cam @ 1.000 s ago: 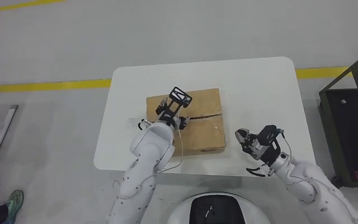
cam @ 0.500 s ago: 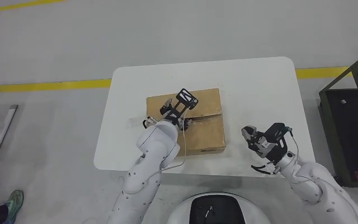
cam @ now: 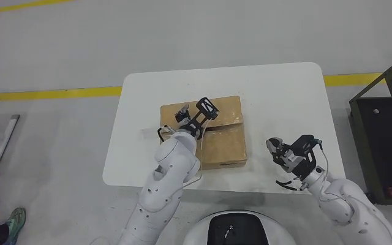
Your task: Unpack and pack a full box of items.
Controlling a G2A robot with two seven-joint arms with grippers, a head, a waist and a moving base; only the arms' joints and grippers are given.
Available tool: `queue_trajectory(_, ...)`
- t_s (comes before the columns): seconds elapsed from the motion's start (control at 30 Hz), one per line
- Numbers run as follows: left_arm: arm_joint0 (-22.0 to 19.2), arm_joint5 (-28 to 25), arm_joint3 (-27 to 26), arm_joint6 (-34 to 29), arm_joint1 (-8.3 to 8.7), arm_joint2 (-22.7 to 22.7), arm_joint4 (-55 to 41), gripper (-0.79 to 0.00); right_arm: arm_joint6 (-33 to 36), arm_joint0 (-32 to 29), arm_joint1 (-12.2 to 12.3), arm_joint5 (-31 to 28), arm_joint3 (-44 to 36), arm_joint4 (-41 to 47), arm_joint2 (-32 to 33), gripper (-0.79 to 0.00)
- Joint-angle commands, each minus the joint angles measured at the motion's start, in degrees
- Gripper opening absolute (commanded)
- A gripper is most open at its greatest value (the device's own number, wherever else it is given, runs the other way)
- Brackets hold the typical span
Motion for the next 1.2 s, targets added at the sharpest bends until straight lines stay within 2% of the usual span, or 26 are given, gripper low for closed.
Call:
queue_trajectory(0.0, 0.2, -0.5, 0.1, 0.6, -0.03, 0.1, 0.4, -0.785, 0.0, 0.0, 0.0, 0.2, -0.1, 0.1, 0.0, -0.785)
queue_trajectory(0.17, 0.3, -2.8, 0.2, 2.4, -0.22, 1.3, 0.5, -0.785, -0.1, -0.2, 0.0, 0.6, -0.2, 0.0, 0.0, -0.785)
queue_trajectory(0.6, -0.1, -1.3, 0.4, 5.5, -1.33, 3.2, -1.4, -0.785, -1.1, -1.5, 0.3, 2.3, -0.4, 1.8, 3.5, -0.785)
queue_trajectory(1.03, 1.7, -3.0, -4.4, 4.3, -2.1, 5.4, -3.2, -0.785, -0.8, -4.8, 1.0, 2.5, -2.1, 7.2, 11.4, -0.785)
queue_trajectory(1.07, 1.8, -3.1, -4.7, 4.1, -2.14, 5.4, -3.3, -0.656, -0.7, -4.8, 1.0, 2.5, -2.1, 7.3, 11.5, -0.785)
queue_trajectory(1.1, 1.8, -3.1, -5.0, 4.0, -2.19, 5.4, -3.2, -0.252, -0.7, -4.9, 1.0, 2.5, -2.2, 7.4, 11.6, -0.785)
queue_trajectory(1.13, 1.6, -2.9, -5.0, 4.1, -2.25, 5.3, -3.2, 0.0, -0.7, -4.9, 1.0, 2.6, -2.2, 7.4, 11.6, -0.785)
queue_trajectory(1.17, 1.4, -2.5, -4.9, 4.2, -2.34, 5.2, -3.4, 0.0, -0.6, -5.0, 1.0, 2.6, -2.3, 7.4, 11.6, -0.785)
